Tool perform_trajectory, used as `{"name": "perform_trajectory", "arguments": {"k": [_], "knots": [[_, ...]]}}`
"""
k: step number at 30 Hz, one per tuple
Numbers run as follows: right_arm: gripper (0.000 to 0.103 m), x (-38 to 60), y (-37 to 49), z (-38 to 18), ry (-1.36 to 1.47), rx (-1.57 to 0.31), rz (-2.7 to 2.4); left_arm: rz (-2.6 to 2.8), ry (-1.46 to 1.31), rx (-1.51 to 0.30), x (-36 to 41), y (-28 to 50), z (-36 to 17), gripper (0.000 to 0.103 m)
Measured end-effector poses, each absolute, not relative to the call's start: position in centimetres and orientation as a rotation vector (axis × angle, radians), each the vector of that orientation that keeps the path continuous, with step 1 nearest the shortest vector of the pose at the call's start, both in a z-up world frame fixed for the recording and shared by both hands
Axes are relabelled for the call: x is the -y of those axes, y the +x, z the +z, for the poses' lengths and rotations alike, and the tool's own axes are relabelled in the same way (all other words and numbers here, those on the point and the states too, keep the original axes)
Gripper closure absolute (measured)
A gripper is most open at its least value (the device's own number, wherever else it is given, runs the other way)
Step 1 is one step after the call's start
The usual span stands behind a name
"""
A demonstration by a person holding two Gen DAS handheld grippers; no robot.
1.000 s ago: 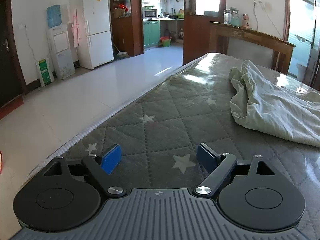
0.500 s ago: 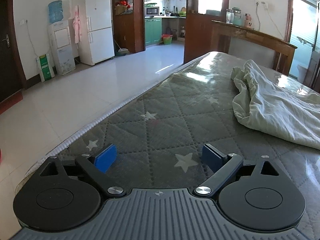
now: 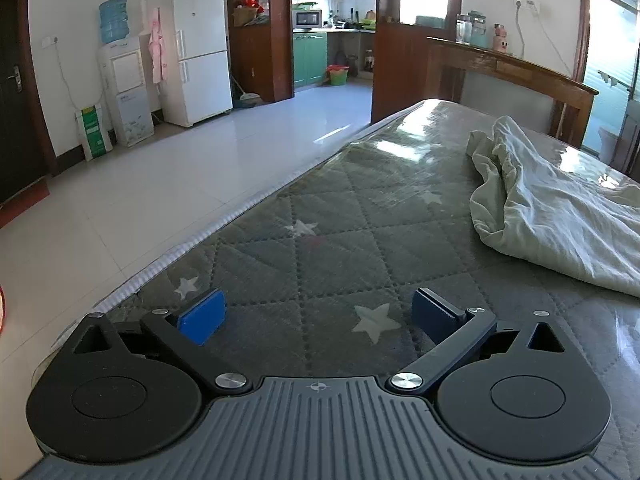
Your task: Fold clothes
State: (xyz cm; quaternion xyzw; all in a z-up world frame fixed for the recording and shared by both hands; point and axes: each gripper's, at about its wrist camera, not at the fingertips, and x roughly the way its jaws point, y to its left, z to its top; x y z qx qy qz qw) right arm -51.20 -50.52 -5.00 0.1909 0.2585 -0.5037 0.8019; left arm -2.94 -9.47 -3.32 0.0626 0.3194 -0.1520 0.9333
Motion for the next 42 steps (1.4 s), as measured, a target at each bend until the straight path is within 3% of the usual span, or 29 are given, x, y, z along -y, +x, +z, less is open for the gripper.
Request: {"name": "perform_trajectory", "arguments": {"k": [42], "knots": [[0.0, 50.99, -50.82, -4.81, 0.41, -0.55, -1.079, -0.31, 0.124, -0.654, 9.29, -2.77, -3.36, 0.001]]}}
